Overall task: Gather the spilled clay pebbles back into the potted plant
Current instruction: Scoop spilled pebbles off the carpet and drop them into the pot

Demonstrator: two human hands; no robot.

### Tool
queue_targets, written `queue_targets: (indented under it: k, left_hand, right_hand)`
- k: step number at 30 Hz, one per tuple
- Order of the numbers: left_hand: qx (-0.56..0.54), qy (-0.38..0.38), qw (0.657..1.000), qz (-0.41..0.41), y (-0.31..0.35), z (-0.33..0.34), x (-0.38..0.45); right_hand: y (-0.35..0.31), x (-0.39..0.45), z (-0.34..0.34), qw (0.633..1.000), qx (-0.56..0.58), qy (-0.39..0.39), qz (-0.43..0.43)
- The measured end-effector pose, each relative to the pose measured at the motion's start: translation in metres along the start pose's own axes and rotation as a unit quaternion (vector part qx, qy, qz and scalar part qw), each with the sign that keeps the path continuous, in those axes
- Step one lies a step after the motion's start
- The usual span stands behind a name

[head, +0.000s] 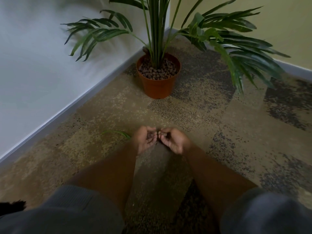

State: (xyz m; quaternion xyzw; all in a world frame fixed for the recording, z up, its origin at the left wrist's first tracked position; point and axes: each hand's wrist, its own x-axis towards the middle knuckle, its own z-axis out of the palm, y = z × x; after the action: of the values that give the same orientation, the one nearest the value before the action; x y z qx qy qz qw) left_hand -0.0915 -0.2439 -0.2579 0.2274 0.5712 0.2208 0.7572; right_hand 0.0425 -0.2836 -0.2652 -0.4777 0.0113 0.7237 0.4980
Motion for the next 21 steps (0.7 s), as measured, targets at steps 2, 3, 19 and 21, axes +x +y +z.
queue_targets:
  k: [2,3,19,21]
  left_hand:
    - [-0.076,0.002,0.997,0.007,0.009,-0.002,0.0]
    - [-0.107,0.009,0.994,0.01,0.013,-0.002,0.001]
    - [-0.316,0.027,0.946,0.07,0.101,0.04,-0.004]
    - [-0.323,0.018,0.942,0.086,0.117,0.046,-0.007]
  right_hand:
    - [-0.007,0.0,0.002,0.998,0.063,-0.008,0.004]
    - [-0.01,0.0,0.004,0.997,0.075,-0.003,0.002]
    - [-0.083,-0.002,0.073,0.986,0.106,0.036,-0.125]
    - [-0.095,-0.008,0.086,0.983,0.114,0.012,-0.141]
